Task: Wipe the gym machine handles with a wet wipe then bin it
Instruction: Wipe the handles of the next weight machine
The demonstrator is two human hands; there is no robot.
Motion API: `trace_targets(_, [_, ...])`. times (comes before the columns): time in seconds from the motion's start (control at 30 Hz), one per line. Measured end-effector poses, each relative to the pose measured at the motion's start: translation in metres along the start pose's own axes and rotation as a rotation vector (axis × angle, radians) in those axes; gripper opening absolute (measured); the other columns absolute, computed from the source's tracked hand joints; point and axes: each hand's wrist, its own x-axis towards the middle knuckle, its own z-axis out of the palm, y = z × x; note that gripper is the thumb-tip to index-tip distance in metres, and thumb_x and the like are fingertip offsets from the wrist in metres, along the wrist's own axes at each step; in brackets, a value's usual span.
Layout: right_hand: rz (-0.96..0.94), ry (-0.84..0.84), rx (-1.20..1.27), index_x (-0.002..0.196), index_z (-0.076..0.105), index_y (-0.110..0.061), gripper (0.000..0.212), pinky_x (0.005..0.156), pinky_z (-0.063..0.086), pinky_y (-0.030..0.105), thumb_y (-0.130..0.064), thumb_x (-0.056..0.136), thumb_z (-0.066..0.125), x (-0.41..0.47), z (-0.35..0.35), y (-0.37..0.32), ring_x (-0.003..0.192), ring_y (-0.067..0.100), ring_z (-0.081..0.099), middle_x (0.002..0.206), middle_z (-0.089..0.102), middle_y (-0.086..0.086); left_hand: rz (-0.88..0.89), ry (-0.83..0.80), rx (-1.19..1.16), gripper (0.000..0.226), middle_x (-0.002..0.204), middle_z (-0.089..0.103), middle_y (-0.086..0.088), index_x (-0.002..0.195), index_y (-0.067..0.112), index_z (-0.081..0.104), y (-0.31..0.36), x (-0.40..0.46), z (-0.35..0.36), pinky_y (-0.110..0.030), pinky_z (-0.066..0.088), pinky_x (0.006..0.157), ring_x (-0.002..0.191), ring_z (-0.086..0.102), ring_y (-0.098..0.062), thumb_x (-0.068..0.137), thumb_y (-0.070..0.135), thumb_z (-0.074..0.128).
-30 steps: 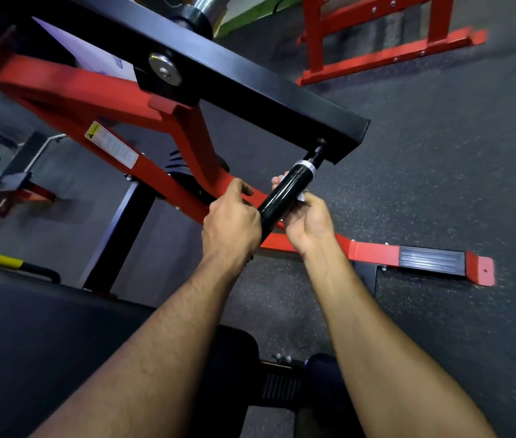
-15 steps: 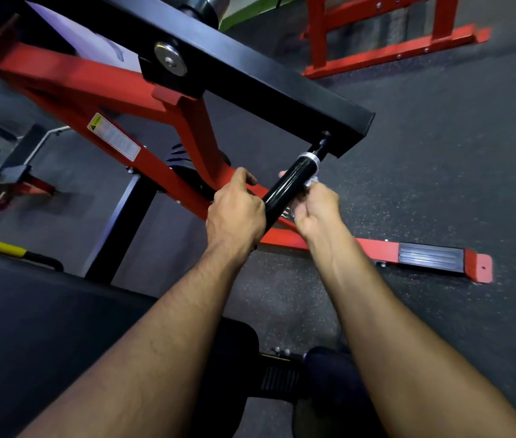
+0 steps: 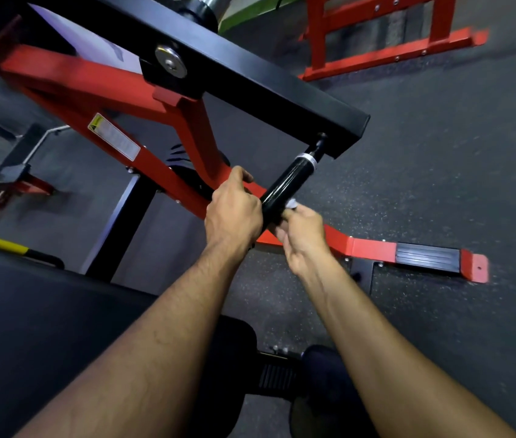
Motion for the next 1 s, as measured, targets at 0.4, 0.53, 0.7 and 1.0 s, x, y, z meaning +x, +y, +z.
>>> trace_targets(0.4, [-0.193,0.273,-0.025,0.091,0.057,-0.011,0.02,0.063,0.057,0.023,0.009,0.096,0.054,-0.019,0.007,0.007,0.067,0.012,0.064,0.071,0.067,0.001,0.04,0.166,-0.321,0.042,0.095,0.066,0.011,0.109,0.026,0.057,-0.016,0.005,0.007,-0.036,0.049,0.082,0.093,0.061,-0.016,0.085,0.0,0.034])
trace_targets(0.53, [-0.088,0.181,0.002,0.085,0.057,-0.012,0.023,0.068,0.054,0.024,0.008,0.095,0.052,-0.054,0.013,0.038,0.066,0.011,0.06,0.07,0.063,0.002,0.001,0.149,-0.483,0.045,0.098,0.066,0.008,0.111,0.027,0.056,-0.017,0.007,0.007,-0.036,0.049,0.084,0.097,0.062,-0.017,0.082,-0.001,0.036])
trace_targets(0.7, [-0.141,0.208,-0.012,0.081,0.055,-0.011,0.02,0.07,0.059,0.023,-0.005,0.1,0.056,-0.077,0.018,0.044,0.066,0.012,0.064,0.069,0.06,0.004,-0.1,0.072,-0.828,0.048,0.105,0.068,0.003,0.116,0.033,0.056,-0.027,0.004,0.003,-0.032,0.048,0.084,0.098,0.063,-0.013,0.083,0.006,0.033])
trace_targets(1.0, [-0.689,0.404,-0.871,0.08,0.06,-0.021,0.015,0.075,0.053,0.027,-0.021,0.094,0.066,-0.042,0.0,-0.037,0.079,0.015,0.062,0.081,0.066,-0.003,-0.49,0.023,-1.257,0.03,0.102,0.067,-0.002,0.123,0.024,0.05,-0.096,-0.084,0.018,-0.04,0.046,0.085,0.101,0.065,-0.021,0.102,0.011,0.034])
